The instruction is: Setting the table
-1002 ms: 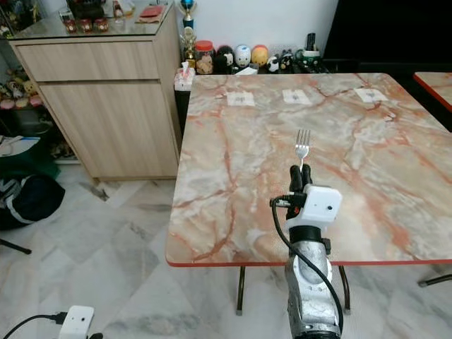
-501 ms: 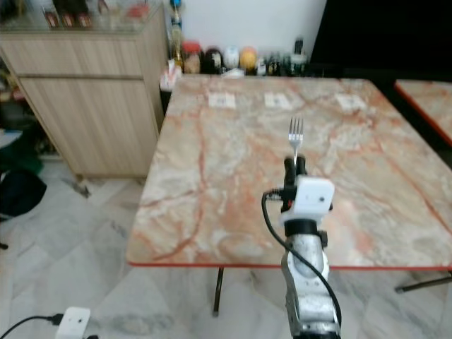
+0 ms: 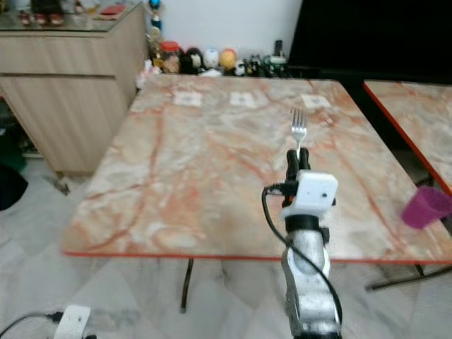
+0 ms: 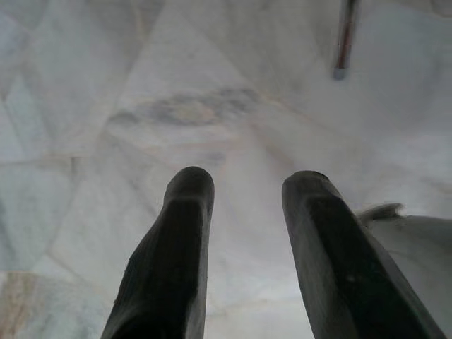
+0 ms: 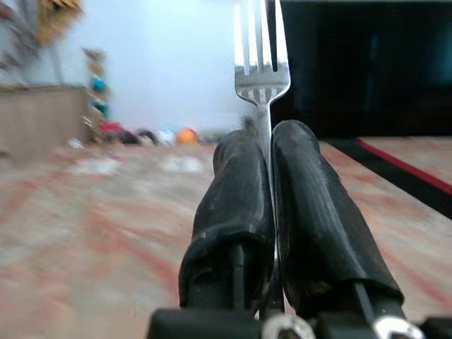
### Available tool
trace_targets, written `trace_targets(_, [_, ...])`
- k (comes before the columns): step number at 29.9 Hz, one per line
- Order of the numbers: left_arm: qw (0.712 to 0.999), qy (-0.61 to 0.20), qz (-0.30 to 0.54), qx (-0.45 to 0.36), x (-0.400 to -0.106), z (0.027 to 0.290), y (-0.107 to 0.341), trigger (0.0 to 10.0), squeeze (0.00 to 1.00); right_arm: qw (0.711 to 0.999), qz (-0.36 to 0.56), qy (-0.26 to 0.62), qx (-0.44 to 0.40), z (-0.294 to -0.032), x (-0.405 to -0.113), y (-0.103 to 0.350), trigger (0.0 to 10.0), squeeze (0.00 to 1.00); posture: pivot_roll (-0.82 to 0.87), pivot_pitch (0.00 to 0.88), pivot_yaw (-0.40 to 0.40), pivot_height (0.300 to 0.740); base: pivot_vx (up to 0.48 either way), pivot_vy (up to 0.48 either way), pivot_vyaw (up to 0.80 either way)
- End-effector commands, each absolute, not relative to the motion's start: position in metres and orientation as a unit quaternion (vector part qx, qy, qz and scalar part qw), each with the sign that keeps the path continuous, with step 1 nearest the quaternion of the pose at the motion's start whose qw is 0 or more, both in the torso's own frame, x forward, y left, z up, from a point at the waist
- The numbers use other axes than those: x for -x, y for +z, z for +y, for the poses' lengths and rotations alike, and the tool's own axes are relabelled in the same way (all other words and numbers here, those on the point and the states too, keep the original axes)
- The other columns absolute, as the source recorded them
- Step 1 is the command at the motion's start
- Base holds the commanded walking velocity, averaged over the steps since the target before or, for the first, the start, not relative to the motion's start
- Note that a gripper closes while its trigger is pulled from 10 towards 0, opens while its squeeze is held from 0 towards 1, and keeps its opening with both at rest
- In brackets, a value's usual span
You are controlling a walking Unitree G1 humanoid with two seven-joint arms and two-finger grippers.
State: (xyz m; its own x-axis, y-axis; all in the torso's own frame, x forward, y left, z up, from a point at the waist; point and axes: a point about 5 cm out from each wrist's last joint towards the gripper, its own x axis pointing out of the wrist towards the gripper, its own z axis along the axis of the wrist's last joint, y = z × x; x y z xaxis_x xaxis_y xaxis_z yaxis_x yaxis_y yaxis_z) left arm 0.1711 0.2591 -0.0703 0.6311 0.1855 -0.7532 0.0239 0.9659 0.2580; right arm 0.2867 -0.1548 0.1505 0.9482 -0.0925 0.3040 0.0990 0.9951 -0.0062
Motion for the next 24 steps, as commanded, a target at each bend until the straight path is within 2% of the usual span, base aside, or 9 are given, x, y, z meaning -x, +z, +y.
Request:
trace_targets(1, [0.889,0.044,0.437,-0.125,-0.1658,0.2611,-0.0724,10.0,0.0,0.984,-0.168,-0.05,0.009,-0.1544,-0.2876,0.159,10.0,0.0,0.14,0.0,-0.016,0.74,0.0,-0.439,0.0])
trace_targets(24, [0.892,0.046,0.433,-0.124,-0.1672,0.2599,-0.0719,10.0,0.0,0.984,-0.166,-0.062,0.013,-0.1577,-0.2877,0.1617,10.0,0.0,0.14,0.004,-0.015,0.74,0.0,-0.435,0.0])
